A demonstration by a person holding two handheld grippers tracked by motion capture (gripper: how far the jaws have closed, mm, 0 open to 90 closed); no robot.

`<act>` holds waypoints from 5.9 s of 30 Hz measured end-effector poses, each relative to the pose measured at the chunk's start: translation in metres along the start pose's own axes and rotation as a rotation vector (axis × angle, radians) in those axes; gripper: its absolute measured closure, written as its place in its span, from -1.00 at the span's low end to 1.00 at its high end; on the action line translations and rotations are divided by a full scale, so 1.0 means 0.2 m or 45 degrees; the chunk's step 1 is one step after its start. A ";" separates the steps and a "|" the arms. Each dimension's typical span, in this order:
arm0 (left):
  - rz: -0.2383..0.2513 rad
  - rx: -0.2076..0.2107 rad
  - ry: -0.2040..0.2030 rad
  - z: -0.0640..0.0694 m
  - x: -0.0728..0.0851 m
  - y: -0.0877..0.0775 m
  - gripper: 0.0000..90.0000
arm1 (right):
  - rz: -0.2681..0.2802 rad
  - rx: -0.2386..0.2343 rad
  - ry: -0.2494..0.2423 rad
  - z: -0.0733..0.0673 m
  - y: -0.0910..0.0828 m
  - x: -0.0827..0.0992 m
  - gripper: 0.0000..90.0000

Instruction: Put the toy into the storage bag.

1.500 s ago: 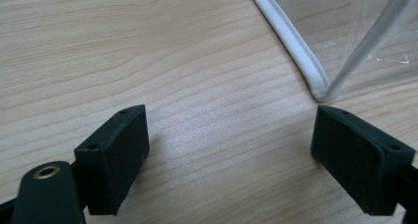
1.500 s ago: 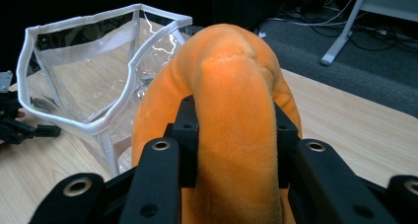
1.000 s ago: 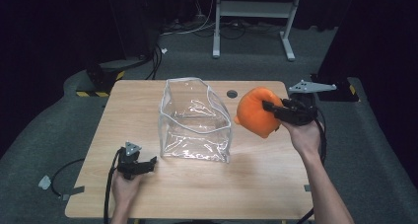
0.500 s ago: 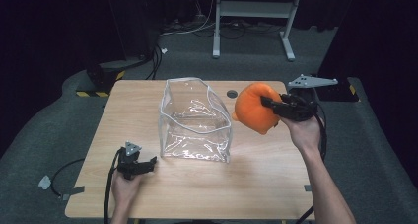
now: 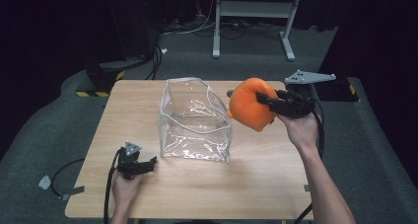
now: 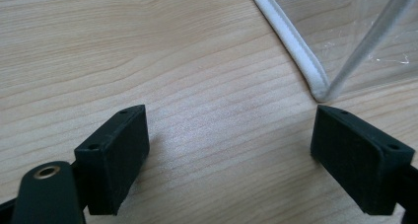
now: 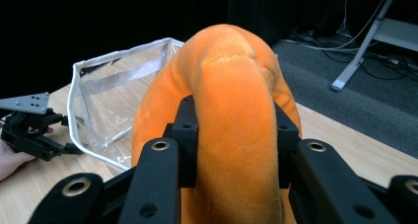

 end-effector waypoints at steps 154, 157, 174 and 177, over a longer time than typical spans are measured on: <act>0.000 -0.002 0.002 0.00 0.00 0.00 -0.67 | -0.181 -0.218 -0.136 -0.52 0.64 0.06 0.43; -0.001 -0.002 0.003 0.00 0.00 0.00 -0.67 | -0.194 -0.214 -0.138 -0.52 0.65 0.08 0.42; -0.001 -0.002 0.004 0.00 0.00 0.00 -0.67 | -0.258 -0.199 -0.129 -0.50 0.68 0.19 0.35; 0.000 -0.003 0.002 0.00 0.00 0.00 -0.67 | -0.279 -0.189 -0.129 -0.49 0.69 0.21 0.30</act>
Point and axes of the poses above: each handheld gripper's, and its own axes: y roughly forward along the jaws, x roughly out of its underside, z roughly to its right, the point moved 9 cm from there along y, roughly forward along the jaws, and after that the axes turned 6 degrees about z, right-handed, at the moved point
